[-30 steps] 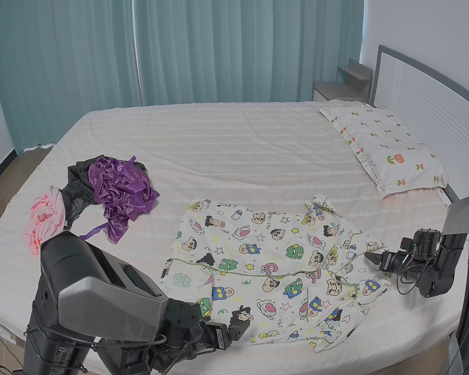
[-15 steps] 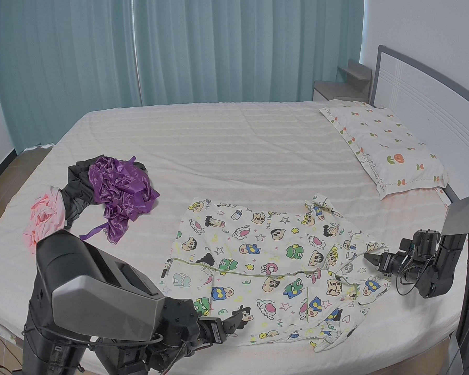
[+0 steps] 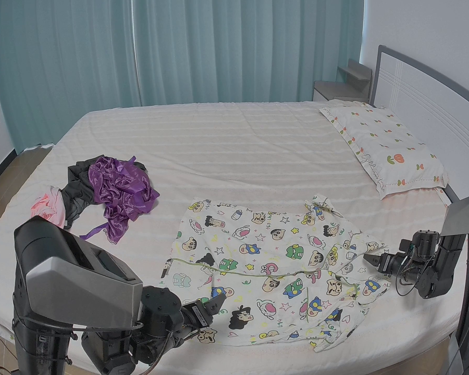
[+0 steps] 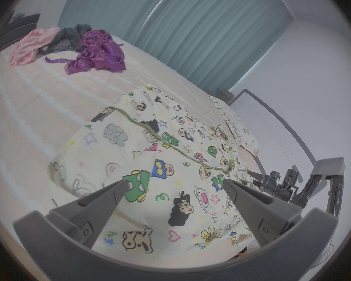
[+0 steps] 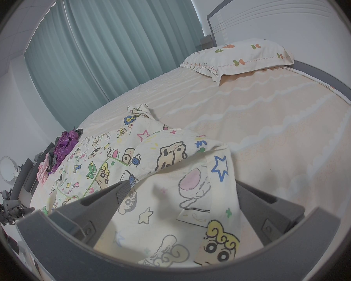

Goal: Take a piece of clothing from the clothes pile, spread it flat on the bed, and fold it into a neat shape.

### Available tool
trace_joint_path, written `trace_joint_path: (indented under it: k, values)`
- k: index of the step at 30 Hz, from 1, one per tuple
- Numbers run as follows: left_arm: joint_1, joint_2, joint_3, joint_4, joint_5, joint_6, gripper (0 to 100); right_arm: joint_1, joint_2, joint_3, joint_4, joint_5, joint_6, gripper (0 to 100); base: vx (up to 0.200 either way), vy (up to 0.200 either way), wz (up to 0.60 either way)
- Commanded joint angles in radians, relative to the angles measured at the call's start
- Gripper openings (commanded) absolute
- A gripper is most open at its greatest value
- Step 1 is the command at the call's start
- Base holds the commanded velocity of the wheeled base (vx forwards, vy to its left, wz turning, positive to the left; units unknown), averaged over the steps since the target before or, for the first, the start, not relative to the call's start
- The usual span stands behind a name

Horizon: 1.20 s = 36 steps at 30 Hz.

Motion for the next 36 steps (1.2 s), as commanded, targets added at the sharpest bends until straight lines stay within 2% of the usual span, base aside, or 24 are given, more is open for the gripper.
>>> trace_joint_path:
  k: [1, 15, 20, 36]
  values:
    - [0.028, 0.057, 0.014, -0.018, -0.007, -0.017, 100, 0.002, 0.004, 0.000, 0.000, 0.000, 0.000, 100, 0.000, 0.000, 0.00]
    - [0.049, 0.070, -0.009, -0.018, -0.022, -0.041, 100, 0.006, 0.005, 0.003, 0.000, 0.000, 0.000, 100, 0.000, 0.000, 0.00]
    - [0.058, 0.070, -0.052, -0.018, -0.088, -0.069, 100, 0.006, 0.010, 0.001, -0.005, 0.000, 0.000, 100, 0.000, 0.000, 0.00]
    - [0.111, 0.100, -0.140, -0.018, -0.070, -0.060, 100, 0.006, 0.023, 0.001, -0.034, 0.000, 0.000, 100, 0.000, 0.000, 0.00]
